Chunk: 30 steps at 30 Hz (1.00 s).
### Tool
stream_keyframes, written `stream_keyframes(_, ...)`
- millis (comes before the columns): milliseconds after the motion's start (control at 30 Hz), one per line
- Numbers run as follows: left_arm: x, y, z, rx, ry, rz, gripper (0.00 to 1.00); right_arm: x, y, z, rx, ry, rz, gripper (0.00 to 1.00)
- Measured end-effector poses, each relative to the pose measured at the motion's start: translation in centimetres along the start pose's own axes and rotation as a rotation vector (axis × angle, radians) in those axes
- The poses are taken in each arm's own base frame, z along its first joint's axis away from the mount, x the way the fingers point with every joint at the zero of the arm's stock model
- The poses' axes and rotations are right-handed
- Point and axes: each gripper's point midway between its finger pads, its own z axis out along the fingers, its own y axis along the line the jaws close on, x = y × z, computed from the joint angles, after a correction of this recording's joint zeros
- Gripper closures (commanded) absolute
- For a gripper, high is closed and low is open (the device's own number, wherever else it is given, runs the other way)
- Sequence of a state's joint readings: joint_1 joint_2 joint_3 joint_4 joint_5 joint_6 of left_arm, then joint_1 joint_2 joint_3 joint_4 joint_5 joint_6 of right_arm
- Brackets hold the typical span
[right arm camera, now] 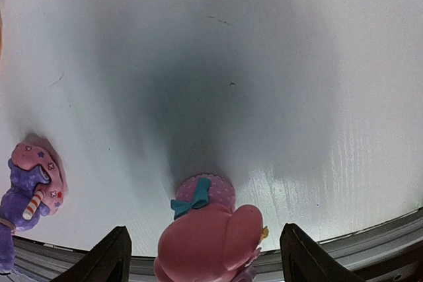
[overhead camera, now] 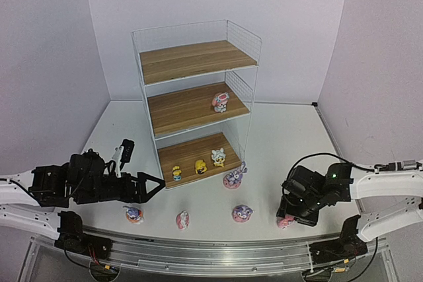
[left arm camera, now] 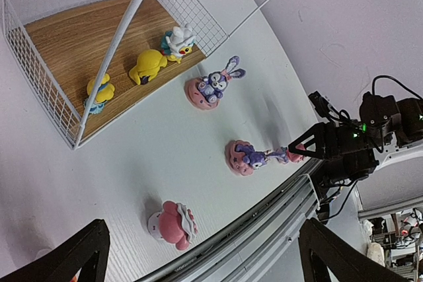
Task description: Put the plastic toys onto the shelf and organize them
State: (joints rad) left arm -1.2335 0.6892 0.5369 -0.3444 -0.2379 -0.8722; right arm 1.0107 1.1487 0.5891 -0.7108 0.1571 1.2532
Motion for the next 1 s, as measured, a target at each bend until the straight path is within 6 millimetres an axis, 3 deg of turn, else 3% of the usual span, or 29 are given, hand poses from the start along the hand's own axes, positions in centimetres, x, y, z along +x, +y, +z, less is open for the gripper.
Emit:
stream_keyframes(367, -0.4, -0.7, 0.1, 0.032, -0.022, 0.0, 0.0, 0.2, -0.2, 1.0, -0.007, 0.004, 0.066, 0.36)
stream_keyframes(467, -0.6, -0.9, 0.1, 0.04, -0.028, -0.001, 0.0, 0.3, -0.1, 1.3, -0.002, 0.011, 0.075, 0.47)
stream_keyframes(567, -0.5, -0.9, 0.1, 0.041, -0.025, 0.001, 0.0, 0.4, 0.0, 1.4, -0.006, 0.017, 0.086, 0.71)
stream_keyframes(667, -0.4, -0.9, 0.2, 0.04, -0.019, 0.006, 0.0, 0.4, 0.3, 1.3, -0.02, 0.017, 0.093, 0.77)
stream_keyframes(833, -0.3, -1.6, 0.2, 0.074, -0.008, 0.037, 0.0, 0.3, 0.9, 0.4, -0.083, 0.01, 0.1, 0.82)
stream_keyframes(1000, 0.8, -4.3, 0.9, 0.201, 0.057, 0.124, 0.01, 0.7, 2.3, -2.1, -0.207, 0.041, 0.08, 0.82)
